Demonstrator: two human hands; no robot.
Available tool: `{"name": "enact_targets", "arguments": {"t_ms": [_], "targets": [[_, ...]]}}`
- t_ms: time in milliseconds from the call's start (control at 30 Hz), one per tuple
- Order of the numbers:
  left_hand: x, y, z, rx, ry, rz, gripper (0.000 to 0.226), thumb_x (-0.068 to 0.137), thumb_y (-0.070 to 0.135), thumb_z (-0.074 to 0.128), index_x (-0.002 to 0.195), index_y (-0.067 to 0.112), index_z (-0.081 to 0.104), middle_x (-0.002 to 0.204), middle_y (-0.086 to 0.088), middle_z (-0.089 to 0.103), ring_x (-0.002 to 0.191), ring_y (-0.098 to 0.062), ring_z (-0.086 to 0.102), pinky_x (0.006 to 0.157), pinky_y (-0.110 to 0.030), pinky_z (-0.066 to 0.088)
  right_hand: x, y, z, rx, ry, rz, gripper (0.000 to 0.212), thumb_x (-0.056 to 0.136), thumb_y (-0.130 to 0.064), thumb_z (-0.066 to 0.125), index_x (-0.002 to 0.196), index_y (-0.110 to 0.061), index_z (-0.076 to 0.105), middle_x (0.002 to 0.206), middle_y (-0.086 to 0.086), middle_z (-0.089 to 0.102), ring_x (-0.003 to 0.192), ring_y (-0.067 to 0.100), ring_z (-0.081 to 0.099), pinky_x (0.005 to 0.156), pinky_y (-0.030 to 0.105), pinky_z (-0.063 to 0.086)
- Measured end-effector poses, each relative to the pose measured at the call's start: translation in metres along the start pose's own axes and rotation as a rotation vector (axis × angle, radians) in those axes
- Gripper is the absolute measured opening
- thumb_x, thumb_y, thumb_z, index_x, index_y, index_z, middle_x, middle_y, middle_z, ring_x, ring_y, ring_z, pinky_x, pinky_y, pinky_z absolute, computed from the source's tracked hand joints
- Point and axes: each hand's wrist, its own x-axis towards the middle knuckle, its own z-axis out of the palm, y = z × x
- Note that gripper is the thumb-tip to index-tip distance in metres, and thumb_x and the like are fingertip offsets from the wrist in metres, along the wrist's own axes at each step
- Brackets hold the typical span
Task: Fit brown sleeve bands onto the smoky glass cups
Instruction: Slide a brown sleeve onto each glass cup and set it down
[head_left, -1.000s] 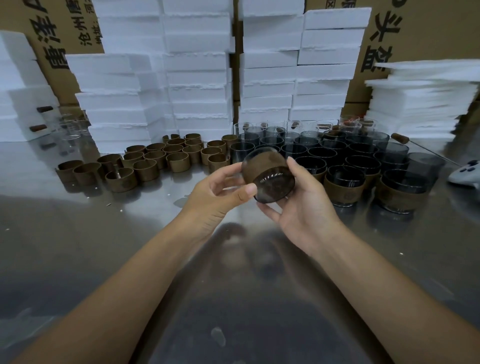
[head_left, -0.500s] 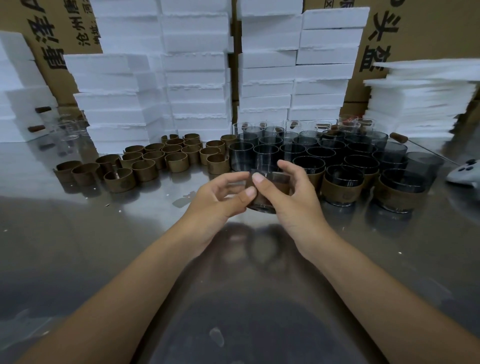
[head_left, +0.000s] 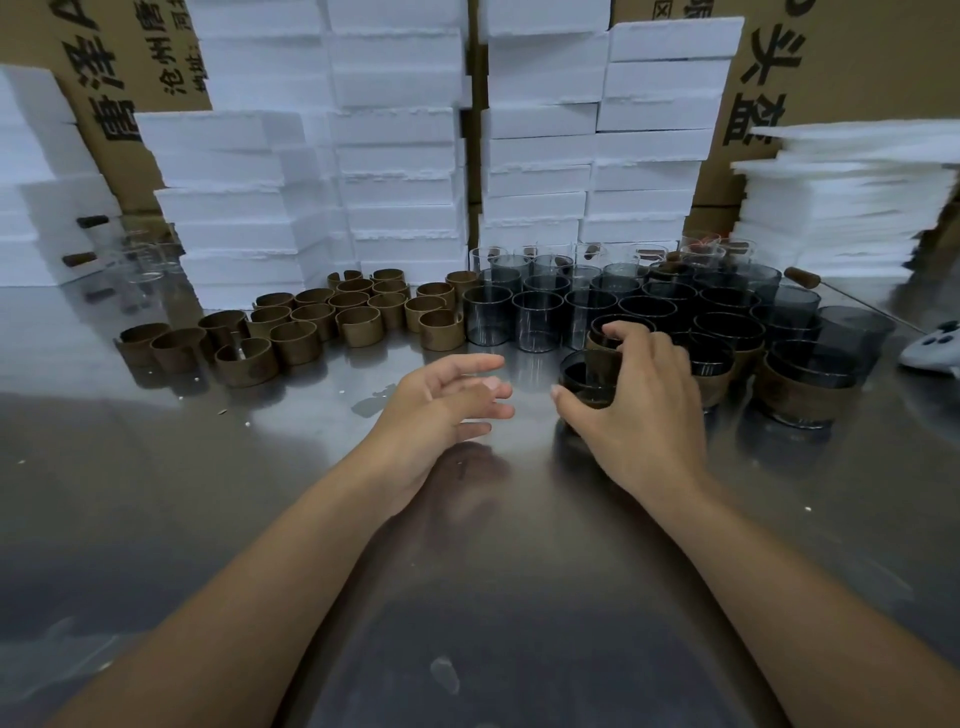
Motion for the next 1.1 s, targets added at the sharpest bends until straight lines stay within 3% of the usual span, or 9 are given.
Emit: {"name": "enact_targets", "arguments": {"t_ms": [200,367,567,800,900,1000,1100], "targets": [[0.000,0.000,0.000,0.008,-0.013,0.016,0.018,0.092,0.012,0.058,0.105,0.023,0.064,0.082,0.007,0.072,0.083,-0.012,0.071,0.083,-0.028,0.052,0.003,0.008,-0.005,-0.232,-0.020,0.018,0.060,0.089,-0.047,0.057,0.138,-0.015,0.043,0.134,0.005,0.056,0.138,0.024,0.024,0.108,0.042,0.016],[0.000,-0.001,-0.002,0.001,-0.008,0.027,0.018,0.093,0.012,0.057,0.105,0.023,0.064,0.080,0.008,0.072,0.081,-0.011,0.070,0.078,-0.024,0.053,0.004,0.010,-0.005,-0.276,-0.098,0.039,0.062,0.097,-0.042,0.046,0.149,-0.013,0.025,0.156,0.005,0.030,0.148,0.020,-0.001,0.115,0.053,-0.001],[0.002,-0.003,-0.002,0.010,0.018,0.034,0.018,0.093,0.012,0.058,0.104,0.024,0.065,0.079,0.009,0.073,0.082,-0.011,0.071,0.077,-0.024,0.054,0.005,0.012,-0.005,-0.295,-0.054,0.091,0.065,0.097,-0.041,0.046,0.150,-0.013,0.021,0.161,0.007,0.010,0.148,0.022,-0.007,0.115,0.056,-0.001],[0.004,-0.003,-0.001,0.014,0.044,0.040,0.018,0.094,0.012,0.057,0.102,0.024,0.066,0.078,0.010,0.073,0.081,-0.010,0.070,0.075,-0.023,0.054,0.006,0.015,-0.007,-0.268,-0.013,0.125,0.060,0.097,-0.031,0.051,0.148,-0.011,0.026,0.159,0.011,0.017,0.148,0.024,-0.001,0.114,0.058,0.002],[0.004,-0.003,0.000,0.018,0.061,0.045,0.018,0.094,0.012,0.057,0.101,0.025,0.066,0.077,0.010,0.073,0.081,-0.010,0.070,0.076,-0.023,0.054,0.005,0.009,-0.007,-0.169,0.058,-0.027,0.051,0.093,-0.021,0.057,0.140,-0.008,0.042,0.149,0.014,0.036,0.145,0.028,0.019,0.114,0.054,0.011],[0.005,-0.003,0.001,0.027,0.088,0.046,0.018,0.093,0.011,0.057,0.100,0.025,0.067,0.077,0.010,0.073,0.080,-0.008,0.070,0.077,-0.024,0.054,-0.001,-0.004,-0.003,-0.037,0.039,-0.332,0.034,0.082,-0.007,0.066,0.116,-0.005,0.062,0.113,0.013,0.061,0.112,0.032,0.055,0.093,0.044,0.042],[0.006,-0.005,0.001,0.059,0.131,0.045,0.018,0.093,0.009,0.058,0.098,0.024,0.067,0.074,0.010,0.071,0.076,-0.006,0.069,0.076,-0.024,0.052,-0.006,-0.009,0.001,0.020,-0.177,-0.408,0.018,0.086,-0.008,0.061,0.102,-0.012,0.069,0.096,0.002,0.065,0.095,0.022,0.059,0.076,0.030,0.042]]}}
